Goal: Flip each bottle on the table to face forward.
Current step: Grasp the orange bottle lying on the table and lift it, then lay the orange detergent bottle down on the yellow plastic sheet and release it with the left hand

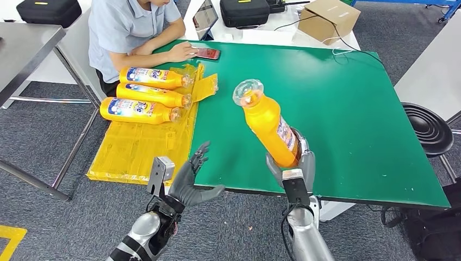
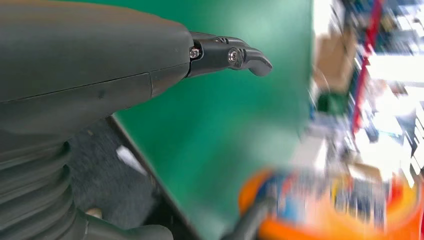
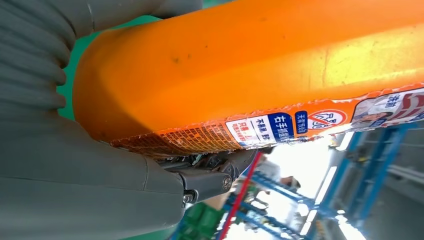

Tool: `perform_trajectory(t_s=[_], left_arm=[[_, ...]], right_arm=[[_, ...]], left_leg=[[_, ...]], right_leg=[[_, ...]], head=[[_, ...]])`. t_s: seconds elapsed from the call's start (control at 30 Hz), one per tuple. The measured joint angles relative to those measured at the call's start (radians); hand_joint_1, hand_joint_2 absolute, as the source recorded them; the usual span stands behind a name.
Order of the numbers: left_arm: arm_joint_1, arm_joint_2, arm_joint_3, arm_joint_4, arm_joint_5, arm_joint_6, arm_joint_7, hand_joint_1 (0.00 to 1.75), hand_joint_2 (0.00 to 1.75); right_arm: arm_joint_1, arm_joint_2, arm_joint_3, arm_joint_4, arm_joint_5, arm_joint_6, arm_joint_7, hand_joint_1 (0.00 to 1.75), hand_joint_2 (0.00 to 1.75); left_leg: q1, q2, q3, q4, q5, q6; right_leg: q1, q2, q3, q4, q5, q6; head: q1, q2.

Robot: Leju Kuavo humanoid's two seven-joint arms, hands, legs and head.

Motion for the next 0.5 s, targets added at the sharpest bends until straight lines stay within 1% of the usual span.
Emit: perform_trajectory(t_s=[0.1,0.17,0.23,0.37,0.5], left_arm=[[0.007,0.01,-0.019,-0.021,-0.009,-0.085,-0.039,0.0,1.75],[0.011,0.012,-0.026,-0.03,-0.01,-0.102,-0.049,0.0,1.75],[0.012,0.011,-0.028,-0.035,-0.006,-0.095,-0.056,0.0,1.75],[0.011,0.003,-0.026,-0.045,0.001,-0.042,-0.068,0.0,1.75],[0.009,-0.011,-0.013,-0.058,0.045,0.007,-0.063,0.0,1.75]], right_arm=[[0.003,0.003,0.044,-0.031,0.007,0.016,0.0,1.75,1.75],[0.003,0.008,0.079,-0.04,0.02,0.024,0.0,1.75,1.75],[0.003,0.015,0.12,-0.041,0.036,0.036,0.0,1.75,1.75],[0.003,0.033,0.202,-0.027,0.058,0.06,0.0,1.75,1.75],[0.003,0.051,0.297,0.01,0.056,0.059,0.0,1.75,1.75]], left_leg=[[0.0,0.0,0.0,0.0,0.0,0.0],[0.001,0.0,0.0,0.0,0.0,0.0],[0.001,0.0,0.0,0.0,0.0,0.0],[0.001,0.0,0.0,0.0,0.0,0.0],[0.001,0.0,-0.001,0.0,0.0,0.0]], right_leg=[[0.0,0.0,0.0,0.0,0.0,0.0],[0.0,0.0,0.0,0.0,0.0,0.0],[0.0,0.0,0.0,0.0,0.0,0.0],[0.0,0.0,0.0,0.0,0.0,0.0],[0.0,0.0,-0.001,0.0,0.0,0.0]], head=[[0.0,0.0],[0.0,0.0],[0.0,0.0],[0.0,0.0],[0.0,0.0]])
